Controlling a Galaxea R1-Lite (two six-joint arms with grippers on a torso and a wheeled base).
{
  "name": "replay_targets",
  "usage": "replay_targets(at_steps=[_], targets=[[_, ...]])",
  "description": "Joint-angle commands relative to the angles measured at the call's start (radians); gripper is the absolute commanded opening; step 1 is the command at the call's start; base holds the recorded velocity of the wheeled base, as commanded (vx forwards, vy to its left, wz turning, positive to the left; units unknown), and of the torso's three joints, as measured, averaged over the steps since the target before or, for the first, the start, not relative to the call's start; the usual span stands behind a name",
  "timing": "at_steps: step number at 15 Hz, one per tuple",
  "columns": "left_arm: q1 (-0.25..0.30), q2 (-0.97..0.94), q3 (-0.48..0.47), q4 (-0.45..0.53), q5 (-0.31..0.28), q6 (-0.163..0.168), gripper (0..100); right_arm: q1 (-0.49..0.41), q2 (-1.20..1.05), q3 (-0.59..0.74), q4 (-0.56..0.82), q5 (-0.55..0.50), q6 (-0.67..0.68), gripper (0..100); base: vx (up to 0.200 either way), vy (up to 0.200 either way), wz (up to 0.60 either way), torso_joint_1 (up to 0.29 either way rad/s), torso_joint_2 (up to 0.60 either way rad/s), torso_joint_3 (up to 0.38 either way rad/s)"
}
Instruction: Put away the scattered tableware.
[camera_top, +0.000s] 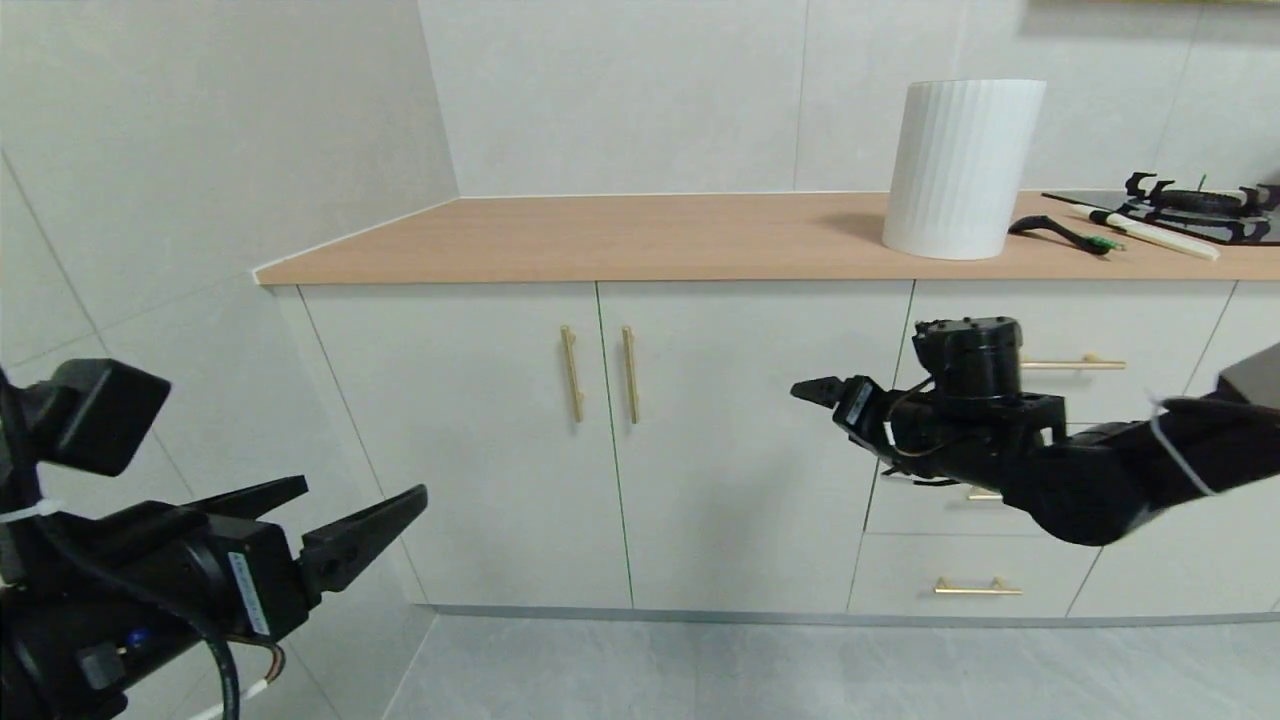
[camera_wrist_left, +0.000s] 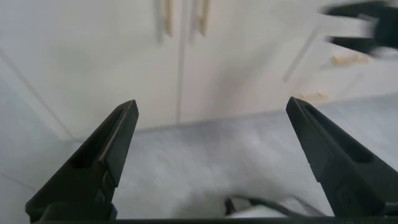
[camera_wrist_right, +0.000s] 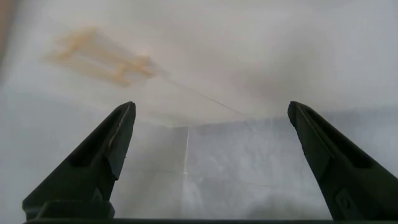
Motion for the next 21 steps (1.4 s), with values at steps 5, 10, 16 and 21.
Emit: replay_targets(at_steps=[5,10,16,21], targets=[[0.06,-0.565,0.175,0.152,0.004,0.013,100,-0.015,-0.951,0.67,-0.092,-0.175,-0.46,100,0.0,0.0,0.0,0.0,0.0,0.0],[0.226,-1.007,0.177,0.526,-0.029,0.054,100,-0.162,-1.608,0.774,0.348,-0.181,-0.634,100,0.0,0.0,0.0,0.0,0.0,0.0],[0.322,-1.004,0.18,0.531,0.083,0.057,100,-0.414,-1.967,0.748,0.721,-0.19,-0.721,100,0.0,0.0,0.0,0.0,0.0,0.0],[0.434,-1.101,0.323,0.524,0.057,0.139,100,-0.411,-1.98,0.911,0.678,-0.247,-0.72,100,0.0,0.0,0.0,0.0,0.0,0.0]])
